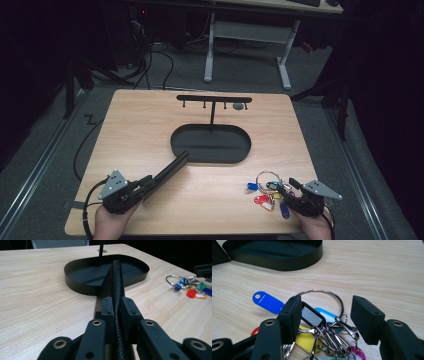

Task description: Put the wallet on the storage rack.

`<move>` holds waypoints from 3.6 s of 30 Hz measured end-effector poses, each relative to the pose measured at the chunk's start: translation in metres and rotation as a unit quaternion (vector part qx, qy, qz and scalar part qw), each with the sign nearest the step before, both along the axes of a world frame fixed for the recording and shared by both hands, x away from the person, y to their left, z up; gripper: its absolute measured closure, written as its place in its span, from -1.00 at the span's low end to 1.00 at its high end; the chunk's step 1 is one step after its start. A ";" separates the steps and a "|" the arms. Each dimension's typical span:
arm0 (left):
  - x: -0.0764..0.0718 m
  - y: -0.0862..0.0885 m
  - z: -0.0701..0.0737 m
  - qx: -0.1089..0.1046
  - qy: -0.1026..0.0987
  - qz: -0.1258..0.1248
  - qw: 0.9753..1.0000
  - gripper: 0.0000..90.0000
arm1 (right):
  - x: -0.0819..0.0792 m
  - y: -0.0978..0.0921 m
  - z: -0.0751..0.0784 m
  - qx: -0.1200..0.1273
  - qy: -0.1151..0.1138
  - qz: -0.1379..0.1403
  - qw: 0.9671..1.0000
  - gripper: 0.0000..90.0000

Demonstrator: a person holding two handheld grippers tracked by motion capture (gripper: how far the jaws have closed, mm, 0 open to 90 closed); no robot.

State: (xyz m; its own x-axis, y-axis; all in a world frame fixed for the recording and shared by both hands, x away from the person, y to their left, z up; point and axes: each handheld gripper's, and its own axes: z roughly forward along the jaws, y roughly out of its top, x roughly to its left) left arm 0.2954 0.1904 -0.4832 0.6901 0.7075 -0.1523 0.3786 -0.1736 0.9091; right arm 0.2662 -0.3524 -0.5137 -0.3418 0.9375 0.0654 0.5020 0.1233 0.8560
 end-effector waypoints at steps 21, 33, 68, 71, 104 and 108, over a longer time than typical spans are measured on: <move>-0.012 -0.015 -0.002 -0.028 0.009 -0.044 0.999 0.82 | 0.000 -0.001 0.000 0.000 0.000 0.000 1.000 -0.05; -0.008 -0.008 -0.005 -0.031 0.007 -0.022 0.999 0.63 | 0.001 0.001 -0.002 0.001 0.005 0.003 1.000 -0.05; -0.004 -0.047 0.011 0.188 0.023 -0.049 0.981 0.24 | 0.001 0.001 0.000 0.006 0.002 0.014 1.000 -0.06; -0.001 -0.048 0.013 0.199 0.036 -0.046 0.978 0.29 | 0.001 0.002 0.001 0.006 -0.001 0.020 1.000 -0.06; 0.016 -0.058 0.030 0.283 0.076 -0.086 0.952 0.54 | 0.001 0.002 0.002 0.012 -0.003 0.025 1.000 -0.06; 0.017 -0.059 0.030 0.279 0.083 -0.091 0.952 0.60 | 0.001 0.002 0.002 0.012 -0.003 0.026 1.000 -0.06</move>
